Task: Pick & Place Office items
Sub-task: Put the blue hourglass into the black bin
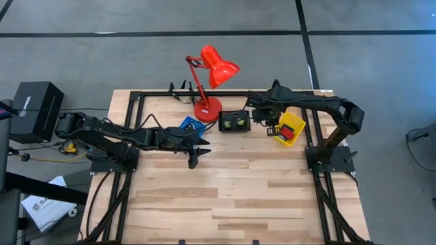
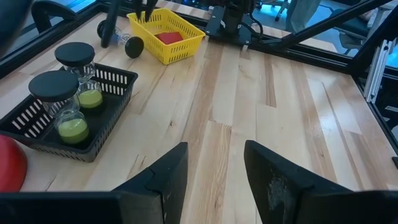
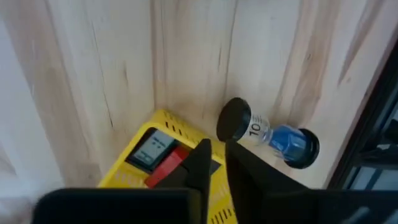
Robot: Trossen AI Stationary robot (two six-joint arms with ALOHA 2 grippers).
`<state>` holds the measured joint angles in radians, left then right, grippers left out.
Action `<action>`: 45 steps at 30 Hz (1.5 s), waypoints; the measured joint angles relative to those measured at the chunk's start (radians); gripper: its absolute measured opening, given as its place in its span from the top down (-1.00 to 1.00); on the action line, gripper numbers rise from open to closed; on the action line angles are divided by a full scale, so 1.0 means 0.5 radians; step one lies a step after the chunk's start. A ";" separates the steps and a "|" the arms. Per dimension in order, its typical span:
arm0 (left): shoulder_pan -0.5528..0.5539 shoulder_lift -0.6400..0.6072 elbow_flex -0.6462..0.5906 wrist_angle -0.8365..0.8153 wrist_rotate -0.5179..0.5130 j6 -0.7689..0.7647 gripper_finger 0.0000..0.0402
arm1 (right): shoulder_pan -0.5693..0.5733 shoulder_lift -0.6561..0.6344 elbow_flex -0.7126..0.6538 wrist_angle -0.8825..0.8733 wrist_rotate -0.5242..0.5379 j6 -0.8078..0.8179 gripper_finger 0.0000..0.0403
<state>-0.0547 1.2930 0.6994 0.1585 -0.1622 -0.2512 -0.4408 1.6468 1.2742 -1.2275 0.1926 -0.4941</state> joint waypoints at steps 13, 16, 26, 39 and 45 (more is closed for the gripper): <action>0.000 0.000 0.000 -0.001 0.003 0.014 0.24 | 0.022 0.468 0.000 0.025 0.544 -0.472 -0.02; 0.000 0.000 0.000 -0.001 0.002 0.014 0.24 | 0.071 0.572 0.002 -0.006 0.657 -0.557 -0.16; 0.008 0.000 -0.019 -0.003 -0.006 0.014 0.24 | 0.088 0.622 0.017 -0.001 0.763 -0.631 -0.24; 0.000 0.000 -0.019 -0.002 -0.004 0.014 0.24 | 0.162 0.622 0.017 -0.392 0.512 -0.053 -0.24; 0.000 0.000 -0.019 -0.002 -0.002 0.014 0.24 | 0.286 0.622 0.017 -0.488 0.276 0.047 -0.24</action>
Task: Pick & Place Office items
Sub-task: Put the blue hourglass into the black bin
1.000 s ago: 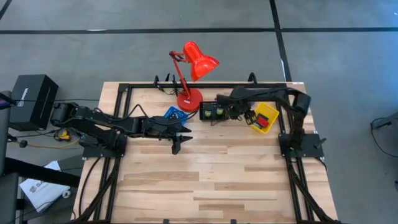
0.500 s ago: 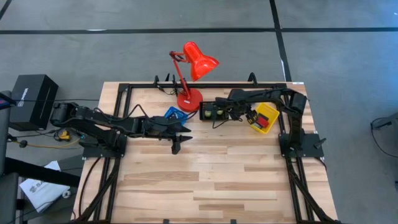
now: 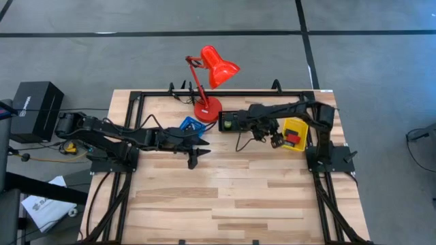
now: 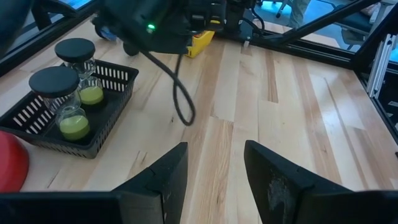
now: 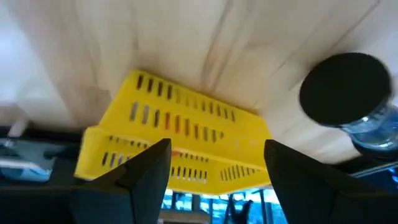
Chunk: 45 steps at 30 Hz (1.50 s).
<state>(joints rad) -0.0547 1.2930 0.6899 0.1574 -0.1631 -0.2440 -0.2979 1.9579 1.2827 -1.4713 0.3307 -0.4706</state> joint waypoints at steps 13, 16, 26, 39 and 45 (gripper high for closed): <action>0.000 0.000 0.000 -0.001 0.006 -0.001 0.24 | -0.173 -0.226 0.000 -0.054 0.179 0.146 -0.24; 0.000 0.000 0.000 -0.001 0.006 -0.001 0.24 | -0.269 -0.401 -0.012 0.046 -0.135 0.124 -0.24; 0.000 0.000 0.000 -0.001 0.003 -0.001 0.24 | -0.477 -1.092 -0.600 1.276 -0.328 -0.815 -0.24; 0.020 0.000 -0.001 0.000 -0.003 -0.001 0.24 | -0.604 -0.871 -0.752 1.414 0.200 -0.888 -0.24; 0.019 0.000 -0.001 0.001 -0.002 -0.013 0.24 | -0.467 -0.698 -0.752 1.279 0.307 -1.151 -0.24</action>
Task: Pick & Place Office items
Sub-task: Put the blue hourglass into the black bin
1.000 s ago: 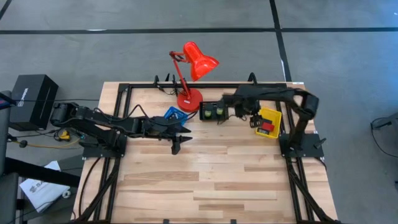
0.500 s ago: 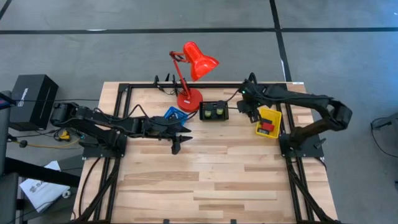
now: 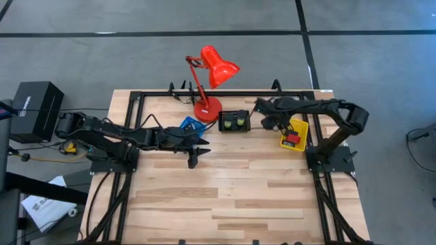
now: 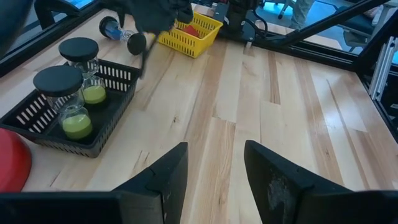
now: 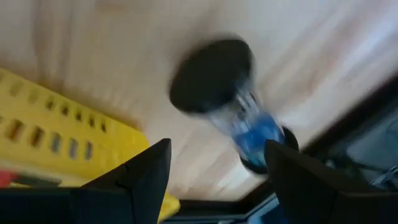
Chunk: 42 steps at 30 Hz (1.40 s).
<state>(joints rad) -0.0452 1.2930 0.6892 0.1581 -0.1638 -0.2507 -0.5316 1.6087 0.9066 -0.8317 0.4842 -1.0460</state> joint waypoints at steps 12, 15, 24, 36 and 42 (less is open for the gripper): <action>0.003 0.000 0.000 -0.001 0.008 -0.001 0.24 | 0.128 0.065 0.002 0.112 -0.047 -0.021 -0.24; 0.003 0.000 0.000 0.000 0.008 -0.001 0.24 | 0.127 0.065 0.002 0.121 -0.105 -0.130 -0.24; 0.003 0.000 0.000 0.000 0.006 -0.001 0.24 | 0.039 0.065 0.002 0.172 -0.136 -0.477 -0.24; 0.003 0.000 0.000 0.011 -0.003 0.015 0.24 | 0.002 0.065 0.002 0.279 -0.401 -0.650 -0.24; 0.003 0.000 0.000 0.015 -0.002 0.017 0.24 | -0.028 0.105 0.000 0.225 -0.436 -0.715 -0.24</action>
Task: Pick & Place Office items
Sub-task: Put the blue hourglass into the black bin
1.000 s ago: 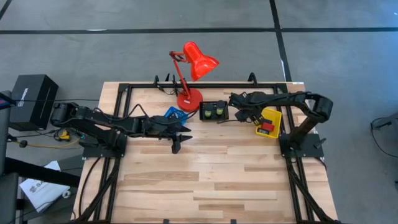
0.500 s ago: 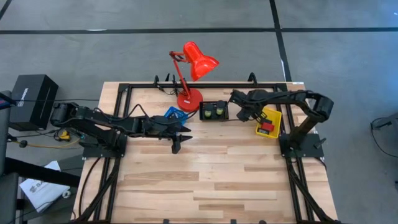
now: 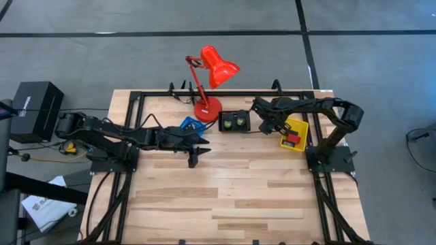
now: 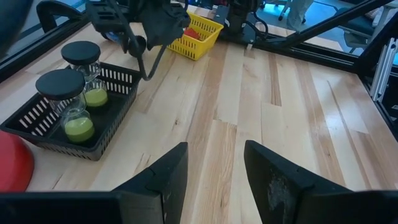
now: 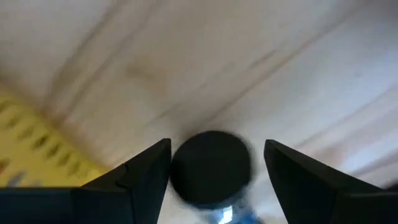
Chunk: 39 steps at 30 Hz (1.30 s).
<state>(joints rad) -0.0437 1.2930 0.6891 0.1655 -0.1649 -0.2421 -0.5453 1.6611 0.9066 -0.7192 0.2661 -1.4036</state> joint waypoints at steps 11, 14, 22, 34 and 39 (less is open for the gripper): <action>0.023 0.000 0.000 0.006 0.002 0.003 0.24 | 0.120 0.017 0.004 -0.088 -0.008 0.250 -0.24; 0.023 0.000 0.000 0.006 0.002 0.003 0.24 | 0.110 0.017 0.004 -0.094 -0.008 0.344 -0.24; 0.023 0.000 0.000 0.014 0.010 -0.002 0.24 | 0.103 0.017 0.004 0.054 -0.008 0.347 -0.24; 0.023 0.000 0.000 0.017 0.008 -0.002 0.24 | -0.002 0.017 0.004 0.055 0.006 0.348 -0.24; 0.023 0.000 0.000 0.016 0.007 -0.002 0.24 | -0.062 0.017 0.004 0.042 0.009 0.335 -0.24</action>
<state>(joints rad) -0.0322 1.2930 0.6891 0.1738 -0.1612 -0.2432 -0.5762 1.6695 0.9085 -0.6980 0.2708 -1.2359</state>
